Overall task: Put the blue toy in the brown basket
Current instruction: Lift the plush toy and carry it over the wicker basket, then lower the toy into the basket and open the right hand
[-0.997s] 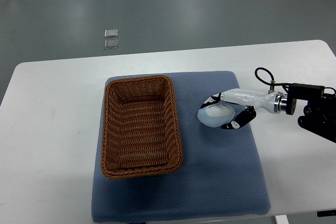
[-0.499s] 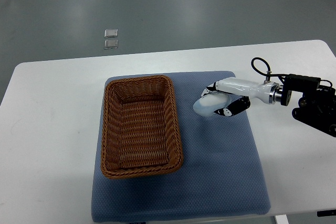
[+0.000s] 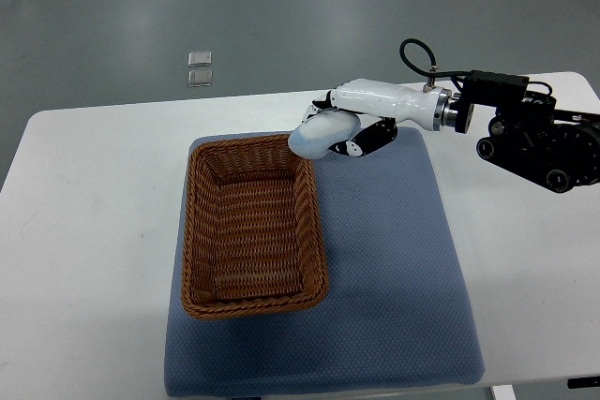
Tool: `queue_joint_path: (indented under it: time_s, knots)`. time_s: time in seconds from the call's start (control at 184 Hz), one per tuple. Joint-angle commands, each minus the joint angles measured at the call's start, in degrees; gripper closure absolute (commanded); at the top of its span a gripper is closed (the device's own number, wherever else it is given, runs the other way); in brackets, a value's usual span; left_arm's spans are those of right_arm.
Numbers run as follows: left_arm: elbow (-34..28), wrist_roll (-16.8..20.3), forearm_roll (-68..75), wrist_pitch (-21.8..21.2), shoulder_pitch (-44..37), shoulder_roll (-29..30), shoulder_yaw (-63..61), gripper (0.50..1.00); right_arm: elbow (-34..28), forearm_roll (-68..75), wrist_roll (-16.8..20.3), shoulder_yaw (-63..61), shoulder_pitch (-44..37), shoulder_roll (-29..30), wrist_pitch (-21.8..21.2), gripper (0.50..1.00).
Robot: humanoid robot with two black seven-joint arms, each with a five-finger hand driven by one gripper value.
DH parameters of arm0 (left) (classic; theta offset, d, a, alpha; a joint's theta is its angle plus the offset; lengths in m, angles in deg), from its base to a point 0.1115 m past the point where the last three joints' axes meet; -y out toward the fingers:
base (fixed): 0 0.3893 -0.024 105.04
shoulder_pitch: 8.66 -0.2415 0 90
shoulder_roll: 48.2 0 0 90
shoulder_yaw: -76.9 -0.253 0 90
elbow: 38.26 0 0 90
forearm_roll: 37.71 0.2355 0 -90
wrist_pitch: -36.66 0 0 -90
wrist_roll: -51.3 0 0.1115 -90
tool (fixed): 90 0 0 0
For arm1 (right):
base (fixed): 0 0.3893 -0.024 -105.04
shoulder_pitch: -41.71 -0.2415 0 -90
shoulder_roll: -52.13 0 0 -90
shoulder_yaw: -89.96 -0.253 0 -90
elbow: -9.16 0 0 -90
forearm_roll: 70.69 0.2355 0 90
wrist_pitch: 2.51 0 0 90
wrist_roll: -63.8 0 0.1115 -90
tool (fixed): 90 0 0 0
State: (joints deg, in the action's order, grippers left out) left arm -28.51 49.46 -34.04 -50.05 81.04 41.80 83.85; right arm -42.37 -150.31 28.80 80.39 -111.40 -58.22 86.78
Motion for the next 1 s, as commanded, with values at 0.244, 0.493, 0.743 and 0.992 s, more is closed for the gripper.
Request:
queue_joint_path:
  time_s: [0.244,0.493,0.743,0.992]
  knots:
    - [0.2,0.0,0.0,0.0,1.4,0.0,0.0,0.5,4.4,-0.2,0.0,5.3,-2.7,10.2,-0.4,0.91]
    - [0.2,0.0,0.0,0.0,1.4,0.0,0.0,0.5,7.3,-0.3,0.0,6.3,-2.6,13.5,-0.7,0.795]
    - [0.4,0.0,0.0,0.0,1.4,0.0,0.0,0.5,7.4,-0.2,0.0,6.2,-1.7,13.8,-0.3,0.668]
    - [0.3,-0.1,0.0,0.0,1.4,0.0,0.0,0.5,7.3,4.3,0.0,5.2,-1.7,12.7,0.1,0.652]
